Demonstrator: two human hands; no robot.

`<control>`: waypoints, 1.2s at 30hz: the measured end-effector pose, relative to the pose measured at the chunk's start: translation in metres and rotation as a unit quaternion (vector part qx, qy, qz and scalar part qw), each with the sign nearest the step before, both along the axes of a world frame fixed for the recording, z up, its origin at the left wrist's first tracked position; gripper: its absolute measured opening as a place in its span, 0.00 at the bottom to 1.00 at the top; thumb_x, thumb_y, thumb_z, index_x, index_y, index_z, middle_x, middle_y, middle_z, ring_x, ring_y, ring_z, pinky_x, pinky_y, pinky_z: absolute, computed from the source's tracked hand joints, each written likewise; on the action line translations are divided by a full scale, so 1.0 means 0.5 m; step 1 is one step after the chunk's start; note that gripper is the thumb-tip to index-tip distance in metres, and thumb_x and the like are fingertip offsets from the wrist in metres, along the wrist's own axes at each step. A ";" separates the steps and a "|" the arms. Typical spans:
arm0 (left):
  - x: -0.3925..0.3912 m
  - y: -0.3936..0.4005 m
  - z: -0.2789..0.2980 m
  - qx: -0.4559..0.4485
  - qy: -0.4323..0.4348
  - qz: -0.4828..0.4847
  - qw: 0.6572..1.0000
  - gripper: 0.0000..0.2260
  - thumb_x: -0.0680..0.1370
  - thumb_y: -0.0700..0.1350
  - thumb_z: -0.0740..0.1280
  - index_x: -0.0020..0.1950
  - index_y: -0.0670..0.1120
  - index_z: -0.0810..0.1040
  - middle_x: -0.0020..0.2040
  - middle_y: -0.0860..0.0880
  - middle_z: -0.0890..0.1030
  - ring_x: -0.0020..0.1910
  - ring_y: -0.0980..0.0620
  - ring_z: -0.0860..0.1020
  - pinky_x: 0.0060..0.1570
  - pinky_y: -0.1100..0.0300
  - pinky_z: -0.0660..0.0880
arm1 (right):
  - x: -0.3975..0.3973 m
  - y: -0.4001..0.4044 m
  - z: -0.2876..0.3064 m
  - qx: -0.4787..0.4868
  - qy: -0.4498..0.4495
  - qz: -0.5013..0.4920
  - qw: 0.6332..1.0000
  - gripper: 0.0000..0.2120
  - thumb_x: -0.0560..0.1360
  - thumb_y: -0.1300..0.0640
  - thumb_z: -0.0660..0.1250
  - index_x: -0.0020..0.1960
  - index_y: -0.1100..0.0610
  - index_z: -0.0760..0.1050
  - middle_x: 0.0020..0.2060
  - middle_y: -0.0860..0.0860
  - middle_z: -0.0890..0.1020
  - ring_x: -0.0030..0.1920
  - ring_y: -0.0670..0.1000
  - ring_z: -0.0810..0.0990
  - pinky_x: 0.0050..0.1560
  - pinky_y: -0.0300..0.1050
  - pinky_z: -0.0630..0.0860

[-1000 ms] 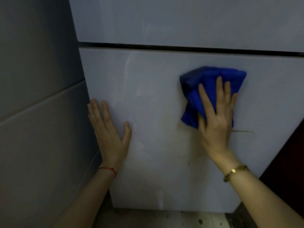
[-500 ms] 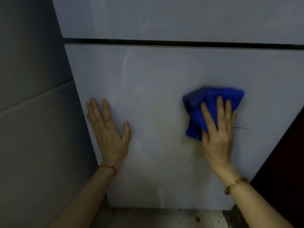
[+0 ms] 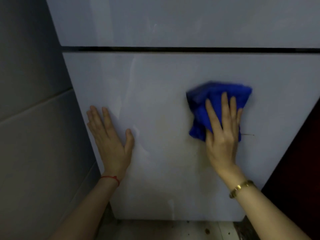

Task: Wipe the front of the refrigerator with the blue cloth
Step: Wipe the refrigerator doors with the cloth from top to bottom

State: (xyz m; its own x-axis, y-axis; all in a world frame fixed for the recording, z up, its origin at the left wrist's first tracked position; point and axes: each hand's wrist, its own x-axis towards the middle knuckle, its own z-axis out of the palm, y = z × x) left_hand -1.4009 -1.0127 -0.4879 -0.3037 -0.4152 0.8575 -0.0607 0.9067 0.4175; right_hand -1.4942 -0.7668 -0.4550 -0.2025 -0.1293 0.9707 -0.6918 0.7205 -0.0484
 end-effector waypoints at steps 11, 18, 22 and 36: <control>0.004 -0.005 -0.001 -0.006 -0.002 -0.003 1.000 0.35 0.79 0.49 0.62 0.79 0.39 0.49 0.80 0.37 0.46 0.80 0.44 0.42 0.79 0.47 0.42 | 0.010 0.020 -0.053 0.082 -0.011 -0.018 0.996 0.31 0.74 0.71 0.61 0.74 0.55 0.62 0.78 0.56 0.55 0.78 0.53 0.52 0.79 0.51 0.46; 0.006 -0.005 -0.001 0.006 -0.012 -0.007 1.000 0.37 0.79 0.50 0.62 0.80 0.42 0.45 0.80 0.41 0.44 0.80 0.45 0.42 0.79 0.47 0.42 | 0.018 -0.105 0.098 0.087 0.059 0.045 0.993 0.22 0.80 0.65 0.57 0.73 0.56 0.67 0.74 0.54 0.62 0.76 0.58 0.58 0.79 0.50 0.44; 0.012 -0.008 -0.001 0.002 -0.022 -0.013 1.000 0.36 0.79 0.52 0.60 0.80 0.42 0.46 0.80 0.44 0.42 0.80 0.46 0.41 0.79 0.48 0.41 | 0.031 -0.042 -0.106 0.257 0.018 0.048 0.965 0.21 0.83 0.57 0.50 0.76 0.51 0.60 0.77 0.50 0.58 0.72 0.54 0.64 0.78 0.44 0.44; 0.017 -0.004 -0.003 -0.008 -0.032 -0.007 0.999 0.36 0.79 0.49 0.62 0.80 0.39 0.47 0.80 0.38 0.44 0.80 0.42 0.42 0.79 0.45 0.43 | 0.025 -0.031 -0.177 0.222 0.013 0.028 0.974 0.28 0.80 0.61 0.55 0.78 0.49 0.52 0.79 0.49 0.47 0.70 0.55 0.65 0.78 0.46 0.43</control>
State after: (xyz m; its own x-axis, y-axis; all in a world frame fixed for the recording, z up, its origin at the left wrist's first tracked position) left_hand -1.3925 -1.0147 -0.4893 -0.3644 -0.3968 0.8425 -0.0743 0.9142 0.3984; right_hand -1.4820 -0.7824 -0.5435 -0.1599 -0.5485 0.8207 -0.7274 0.6275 0.2777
